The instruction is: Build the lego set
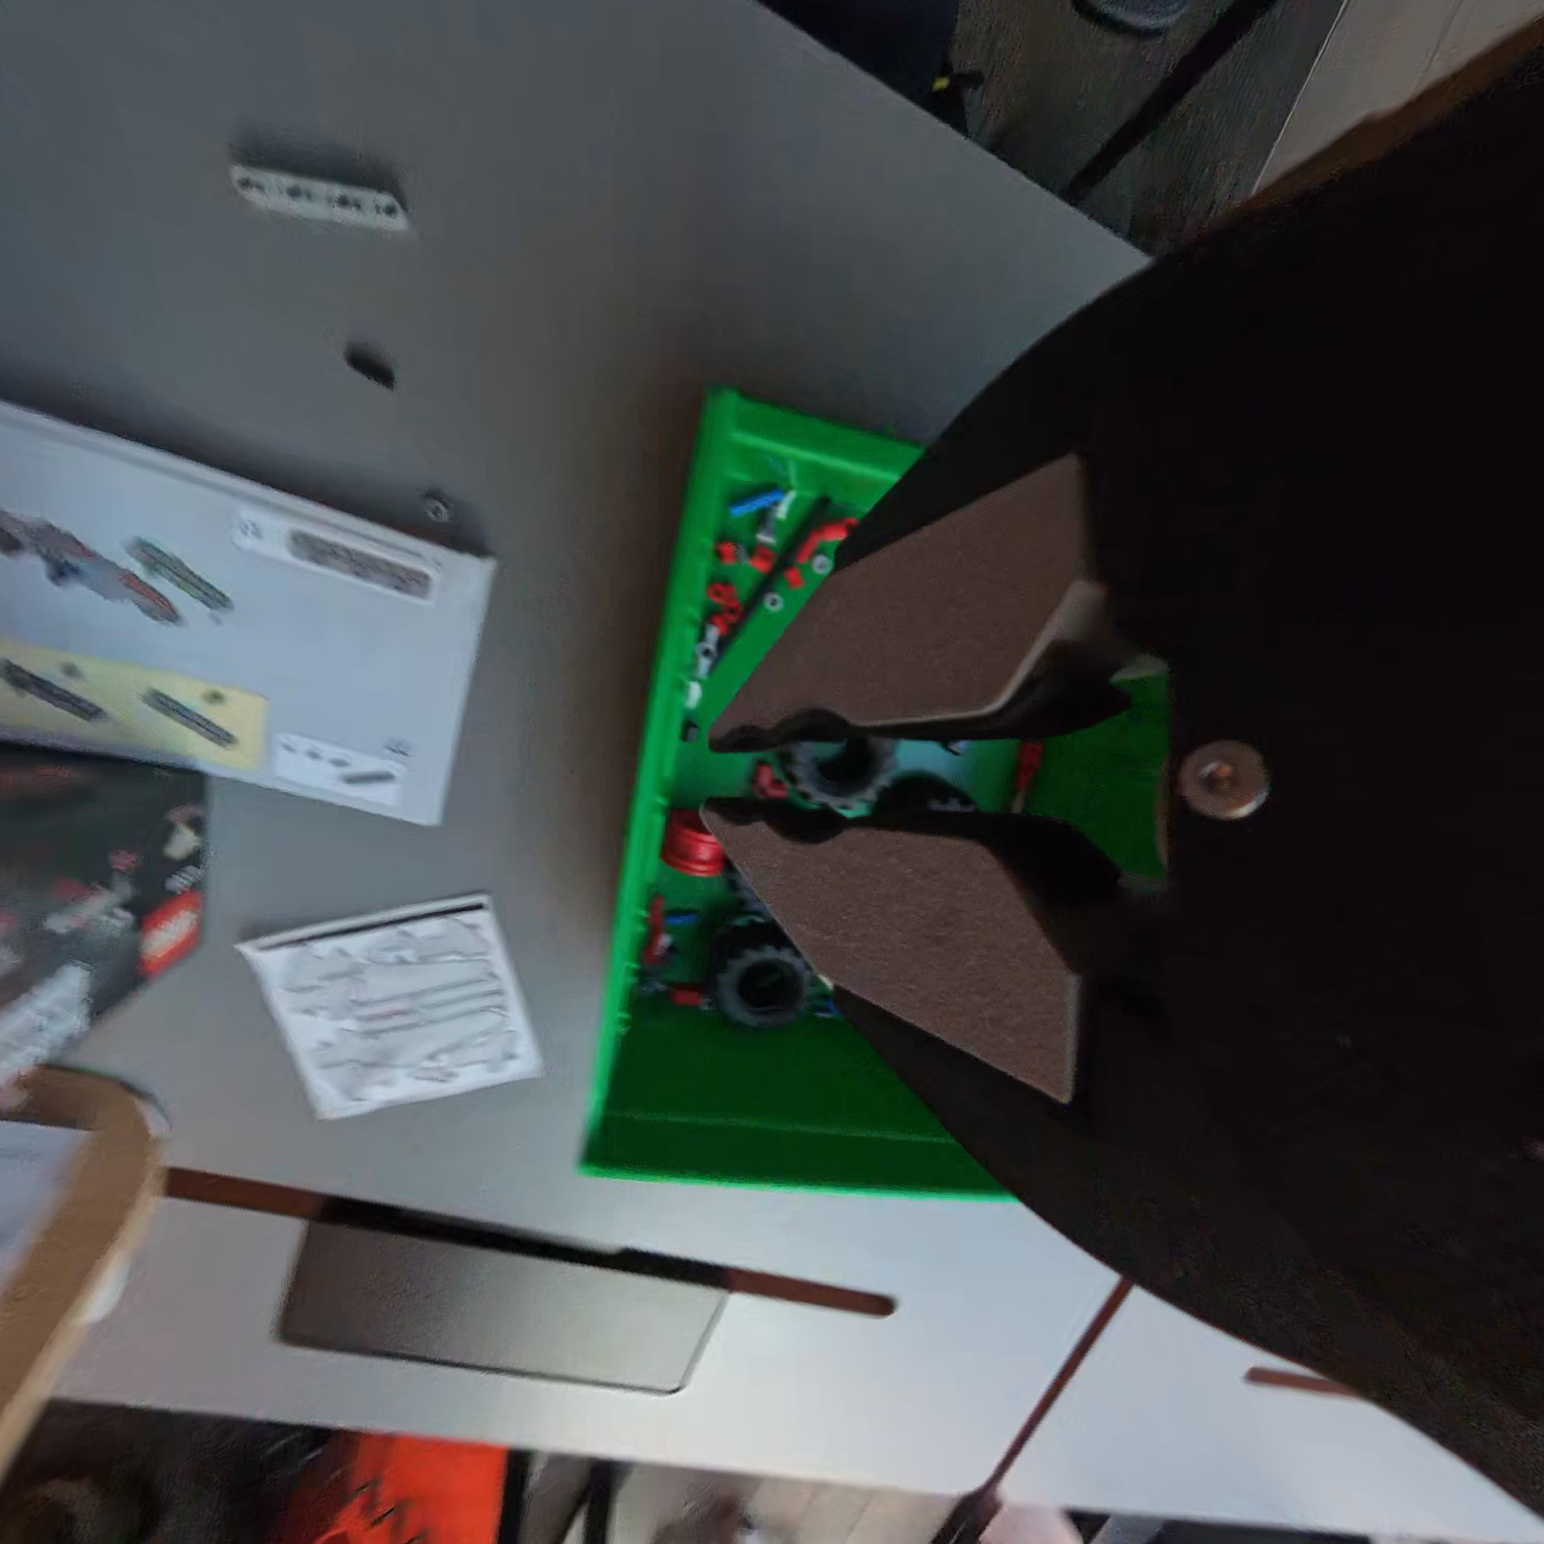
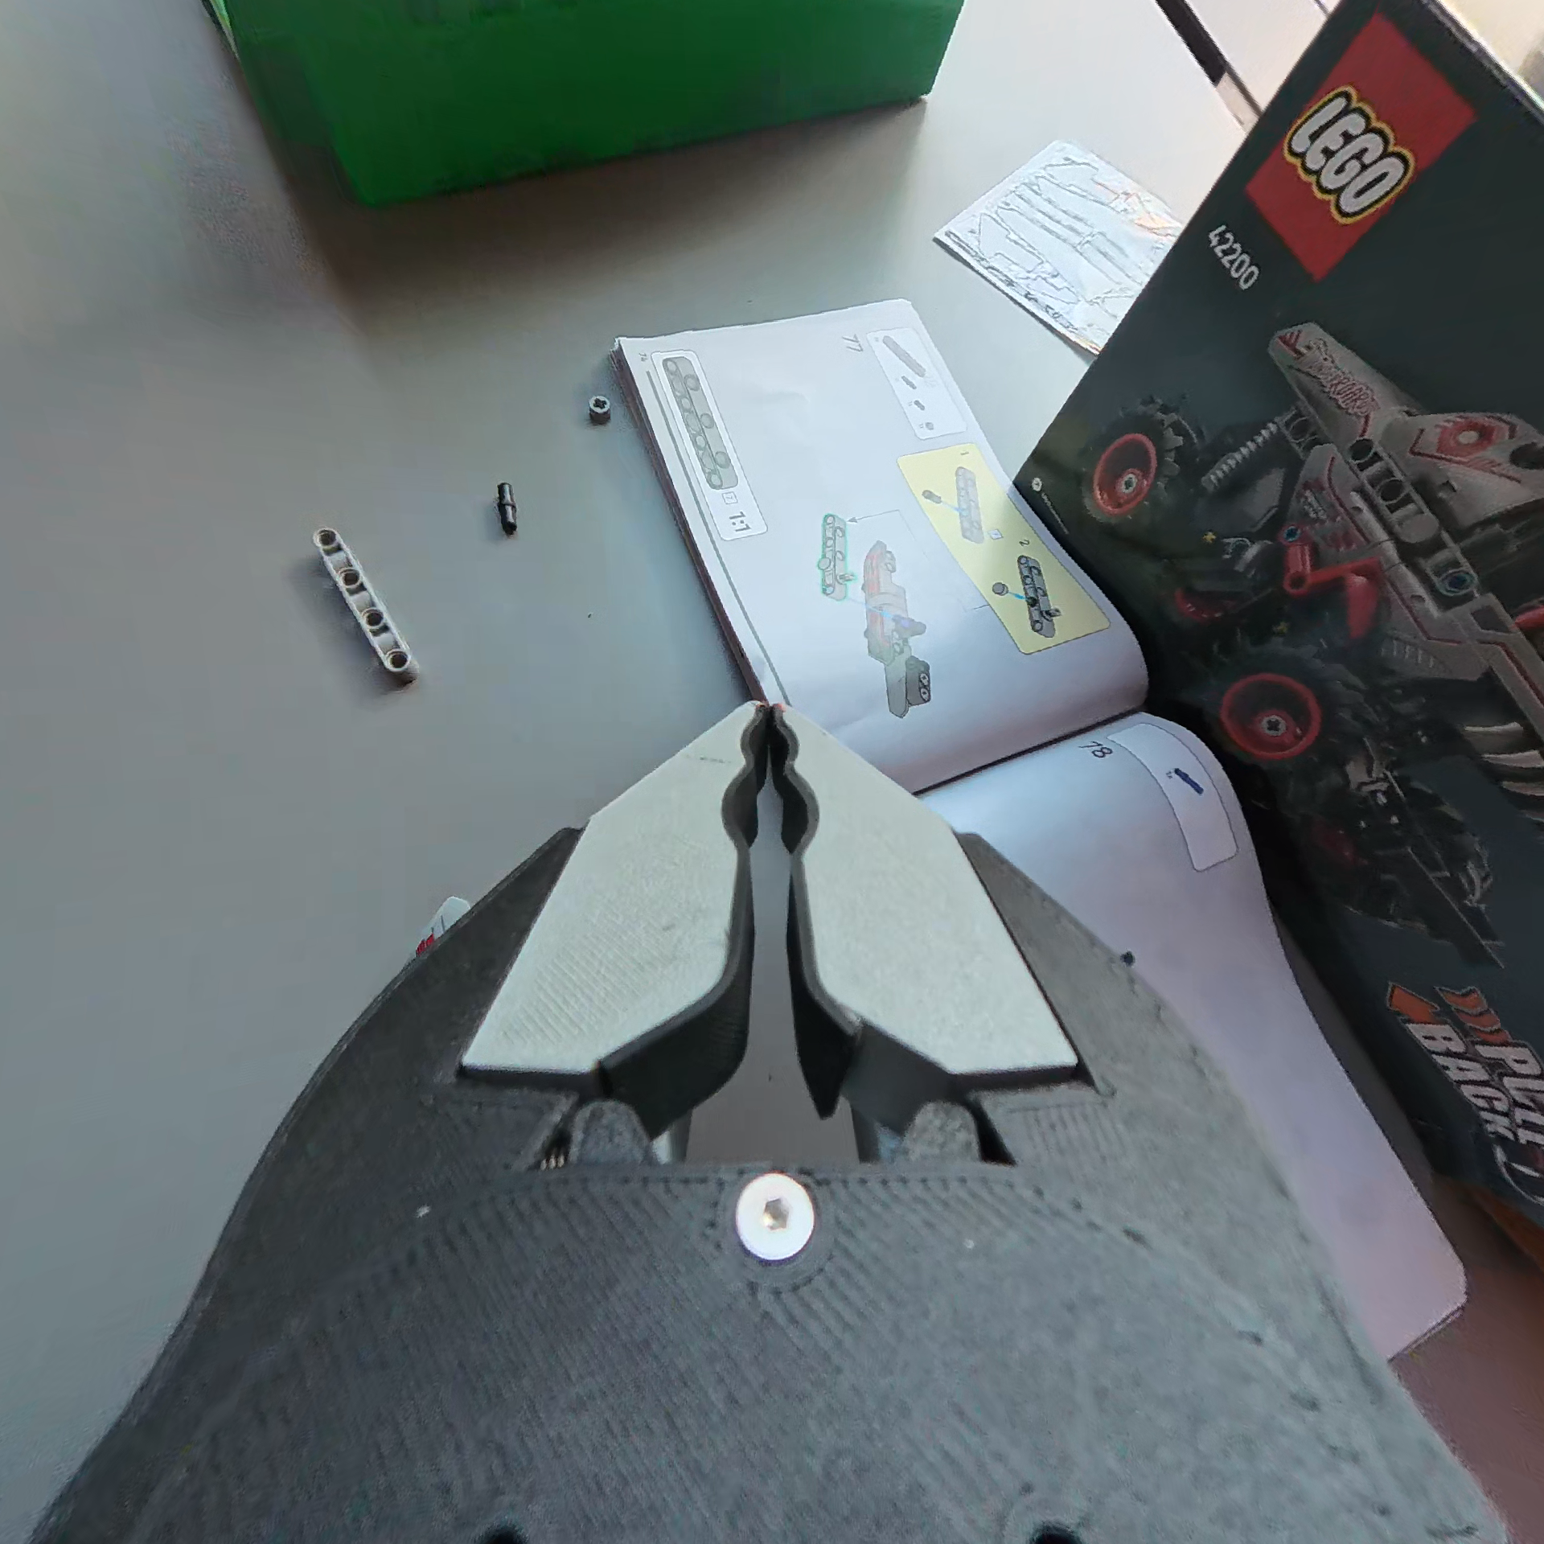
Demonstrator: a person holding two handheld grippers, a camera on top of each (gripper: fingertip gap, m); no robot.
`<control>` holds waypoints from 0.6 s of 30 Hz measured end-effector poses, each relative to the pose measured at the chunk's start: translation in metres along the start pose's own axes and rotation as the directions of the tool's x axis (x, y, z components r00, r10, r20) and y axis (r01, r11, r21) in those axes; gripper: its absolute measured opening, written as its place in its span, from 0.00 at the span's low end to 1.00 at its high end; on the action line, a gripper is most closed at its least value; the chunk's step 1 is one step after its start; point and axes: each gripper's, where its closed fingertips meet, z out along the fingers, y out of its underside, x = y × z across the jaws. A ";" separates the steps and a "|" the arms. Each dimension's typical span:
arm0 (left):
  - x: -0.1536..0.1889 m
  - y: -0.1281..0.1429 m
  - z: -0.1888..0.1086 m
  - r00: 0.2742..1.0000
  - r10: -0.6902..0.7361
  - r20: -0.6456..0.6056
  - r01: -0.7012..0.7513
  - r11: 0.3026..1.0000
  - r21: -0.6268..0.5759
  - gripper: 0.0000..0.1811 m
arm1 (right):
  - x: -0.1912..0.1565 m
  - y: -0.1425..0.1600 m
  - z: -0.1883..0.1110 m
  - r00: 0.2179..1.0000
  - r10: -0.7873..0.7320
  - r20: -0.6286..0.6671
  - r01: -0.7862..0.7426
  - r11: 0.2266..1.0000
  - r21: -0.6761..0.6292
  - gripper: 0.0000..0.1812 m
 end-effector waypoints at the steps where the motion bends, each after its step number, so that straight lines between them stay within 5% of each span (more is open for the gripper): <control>1: -0.022 0.023 0.001 0.998 -0.069 0.007 0.069 0.996 -0.050 0.06 | 0.001 0.001 0.001 1.000 0.007 0.003 -0.007 1.000 -0.003 0.00; 4: -0.080 0.076 0.030 0.978 -0.189 0.094 0.202 0.967 -0.156 0.07 | 0.003 0.007 0.007 1.000 0.016 -0.002 -0.016 0.999 -0.028 0.00; 9: -0.103 0.143 0.090 0.963 -0.257 0.080 0.267 0.868 -0.420 0.08 | 0.001 0.008 0.013 1.000 0.024 -0.001 -0.024 0.999 -0.039 0.00; 18: -0.102 0.173 0.118 0.947 -0.315 0.056 0.294 0.787 -0.542 0.08 | -0.001 0.008 0.010 1.000 0.009 0.004 -0.009 0.999 -0.037 0.00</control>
